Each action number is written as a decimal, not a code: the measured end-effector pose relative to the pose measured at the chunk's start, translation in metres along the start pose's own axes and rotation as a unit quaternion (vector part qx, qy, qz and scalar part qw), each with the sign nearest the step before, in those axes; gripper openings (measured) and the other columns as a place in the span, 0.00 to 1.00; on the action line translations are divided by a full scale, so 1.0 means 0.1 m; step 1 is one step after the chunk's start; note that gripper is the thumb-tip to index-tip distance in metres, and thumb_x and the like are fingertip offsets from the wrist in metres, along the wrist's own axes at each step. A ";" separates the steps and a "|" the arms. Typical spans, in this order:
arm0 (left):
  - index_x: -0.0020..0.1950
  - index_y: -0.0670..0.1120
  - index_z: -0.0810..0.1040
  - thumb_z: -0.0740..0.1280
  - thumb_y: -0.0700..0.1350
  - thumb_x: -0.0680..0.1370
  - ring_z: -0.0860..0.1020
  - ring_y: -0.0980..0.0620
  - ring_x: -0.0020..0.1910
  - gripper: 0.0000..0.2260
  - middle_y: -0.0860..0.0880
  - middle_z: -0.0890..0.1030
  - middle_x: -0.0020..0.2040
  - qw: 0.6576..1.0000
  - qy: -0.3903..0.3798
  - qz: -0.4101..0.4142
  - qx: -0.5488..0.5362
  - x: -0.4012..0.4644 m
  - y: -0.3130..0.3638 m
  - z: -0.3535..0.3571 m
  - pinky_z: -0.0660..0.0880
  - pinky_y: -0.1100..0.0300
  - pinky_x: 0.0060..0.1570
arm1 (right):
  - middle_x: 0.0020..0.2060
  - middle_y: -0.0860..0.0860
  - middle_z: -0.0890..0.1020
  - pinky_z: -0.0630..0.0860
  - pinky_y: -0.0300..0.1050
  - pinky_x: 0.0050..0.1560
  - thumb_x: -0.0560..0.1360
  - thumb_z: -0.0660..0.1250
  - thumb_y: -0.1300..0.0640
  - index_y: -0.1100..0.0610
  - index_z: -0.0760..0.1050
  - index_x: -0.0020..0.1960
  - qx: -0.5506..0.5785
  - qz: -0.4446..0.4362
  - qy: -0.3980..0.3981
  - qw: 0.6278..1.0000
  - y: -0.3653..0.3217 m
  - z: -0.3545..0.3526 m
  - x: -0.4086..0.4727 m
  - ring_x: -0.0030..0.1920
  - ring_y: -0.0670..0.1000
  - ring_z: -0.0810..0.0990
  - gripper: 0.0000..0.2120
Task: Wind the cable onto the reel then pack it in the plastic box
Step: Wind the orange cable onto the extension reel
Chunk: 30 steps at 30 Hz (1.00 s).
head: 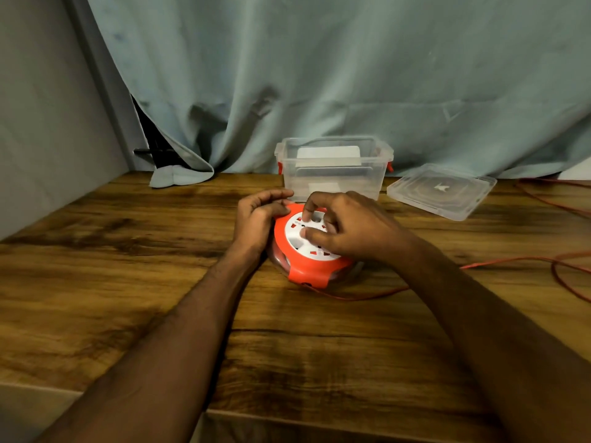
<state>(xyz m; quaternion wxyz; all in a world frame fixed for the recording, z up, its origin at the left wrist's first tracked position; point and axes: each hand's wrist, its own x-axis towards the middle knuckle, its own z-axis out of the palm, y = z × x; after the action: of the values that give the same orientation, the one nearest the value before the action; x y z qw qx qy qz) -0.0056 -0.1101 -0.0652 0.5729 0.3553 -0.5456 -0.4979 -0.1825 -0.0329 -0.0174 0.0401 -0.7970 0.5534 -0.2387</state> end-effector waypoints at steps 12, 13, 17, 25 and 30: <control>0.55 0.40 0.85 0.66 0.32 0.76 0.84 0.37 0.53 0.12 0.36 0.85 0.54 0.999 0.005 0.002 0.039 0.03 -0.05 -0.03 0.82 0.47 0.52 | 0.61 0.41 0.81 0.76 0.45 0.37 0.67 0.76 0.54 0.37 0.70 0.68 0.024 -0.004 -0.085 0.996 0.22 -0.16 0.01 0.39 0.38 0.74 0.33; 0.54 0.41 0.86 0.67 0.34 0.76 0.84 0.39 0.52 0.11 0.37 0.86 0.54 0.999 0.011 0.002 0.045 0.03 -0.05 -0.02 0.82 0.48 0.51 | 0.61 0.40 0.81 0.77 0.45 0.39 0.67 0.76 0.54 0.37 0.68 0.69 0.031 -0.003 -0.088 0.996 0.22 -0.17 0.00 0.41 0.38 0.75 0.35; 0.50 0.45 0.87 0.70 0.38 0.78 0.86 0.45 0.46 0.07 0.42 0.88 0.48 0.996 0.028 -0.011 0.080 0.04 -0.06 -0.01 0.81 0.56 0.45 | 0.62 0.41 0.81 0.83 0.53 0.49 0.65 0.77 0.48 0.39 0.67 0.70 0.046 0.009 -0.095 0.994 0.19 -0.22 -0.04 0.58 0.48 0.79 0.36; 0.34 0.40 0.83 0.71 0.55 0.78 0.81 0.37 0.33 0.20 0.36 0.85 0.36 0.976 -0.012 -0.036 0.213 -0.01 -0.05 0.00 0.76 0.47 0.39 | 0.58 0.41 0.82 0.79 0.45 0.44 0.65 0.81 0.51 0.38 0.66 0.63 0.055 0.024 -0.106 0.993 0.16 -0.22 -0.05 0.57 0.48 0.79 0.34; 0.43 0.33 0.82 0.69 0.58 0.77 0.85 0.31 0.43 0.25 0.34 0.86 0.42 0.974 -0.030 -0.061 0.217 -0.02 -0.02 -0.02 0.81 0.40 0.48 | 0.58 0.42 0.82 0.80 0.45 0.46 0.64 0.82 0.50 0.39 0.66 0.61 0.060 0.025 -0.099 0.993 0.16 -0.24 -0.05 0.59 0.50 0.79 0.34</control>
<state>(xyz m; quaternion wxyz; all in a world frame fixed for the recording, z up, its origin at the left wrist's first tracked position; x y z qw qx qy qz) -0.0041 -0.1092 -0.0674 0.4343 0.4888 -0.6348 -0.4117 -0.2077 -0.0294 -0.0034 0.1488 -0.7988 0.5510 -0.1901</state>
